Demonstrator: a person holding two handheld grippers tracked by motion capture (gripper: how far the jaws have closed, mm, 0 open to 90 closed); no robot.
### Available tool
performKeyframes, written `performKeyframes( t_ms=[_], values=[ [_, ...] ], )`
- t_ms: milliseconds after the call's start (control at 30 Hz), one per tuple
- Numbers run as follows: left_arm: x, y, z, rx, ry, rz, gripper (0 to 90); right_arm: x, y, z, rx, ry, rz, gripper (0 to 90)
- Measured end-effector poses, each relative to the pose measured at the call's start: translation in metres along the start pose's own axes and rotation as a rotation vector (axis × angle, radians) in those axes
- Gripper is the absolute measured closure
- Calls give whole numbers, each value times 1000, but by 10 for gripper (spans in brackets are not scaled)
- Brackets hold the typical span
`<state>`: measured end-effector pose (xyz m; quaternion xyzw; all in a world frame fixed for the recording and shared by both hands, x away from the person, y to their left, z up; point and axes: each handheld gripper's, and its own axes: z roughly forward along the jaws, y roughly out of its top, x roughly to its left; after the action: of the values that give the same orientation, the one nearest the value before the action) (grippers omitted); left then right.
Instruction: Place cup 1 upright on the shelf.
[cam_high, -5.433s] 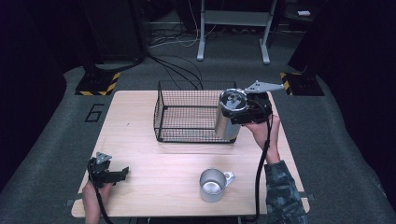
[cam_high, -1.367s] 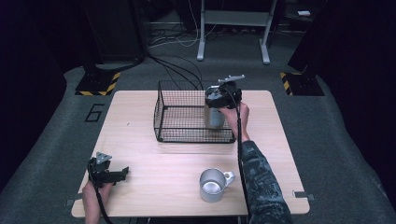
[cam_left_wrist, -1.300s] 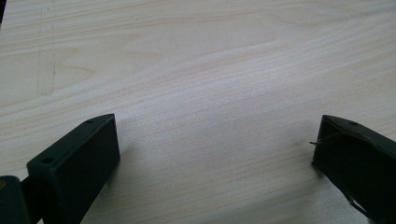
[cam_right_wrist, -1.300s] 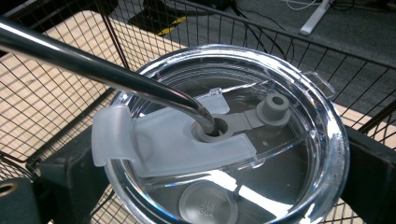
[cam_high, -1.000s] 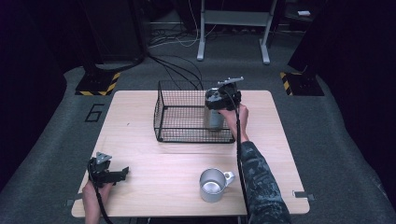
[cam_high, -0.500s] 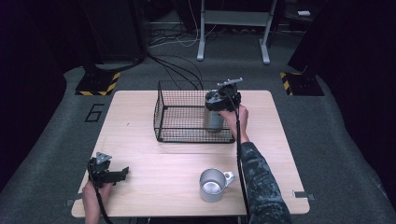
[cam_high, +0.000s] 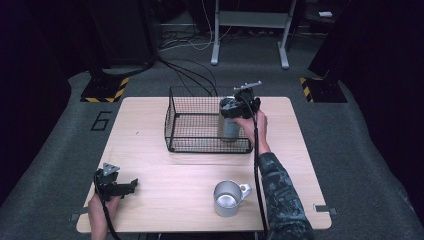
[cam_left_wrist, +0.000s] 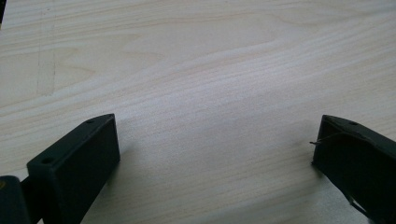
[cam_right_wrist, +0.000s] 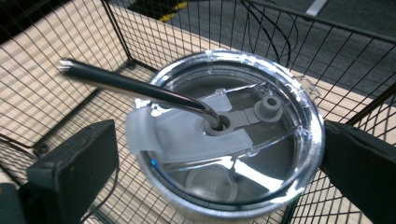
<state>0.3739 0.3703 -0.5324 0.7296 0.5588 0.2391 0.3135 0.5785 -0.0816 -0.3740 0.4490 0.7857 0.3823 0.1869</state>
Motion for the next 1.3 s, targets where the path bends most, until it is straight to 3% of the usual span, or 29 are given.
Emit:
performKeyframes(
  t_ms=[533, 733, 1033, 1300],
  values=[
    [0, 0, 0, -1, 1, 0, 4, 23, 2, -37, -13, 35, -72, 0],
    [0, 0, 0, -1, 0, 0, 4, 31, -3, -55, -38, 49, -122, 0],
    [0, 0, 0, -1, 0, -1, 4, 42, -22, -78, -69, 71, -162, 0],
    [0, 0, 0, -1, 1, 0, 4, 42, -53, -95, -85, 72, -163, 0]
  ],
)
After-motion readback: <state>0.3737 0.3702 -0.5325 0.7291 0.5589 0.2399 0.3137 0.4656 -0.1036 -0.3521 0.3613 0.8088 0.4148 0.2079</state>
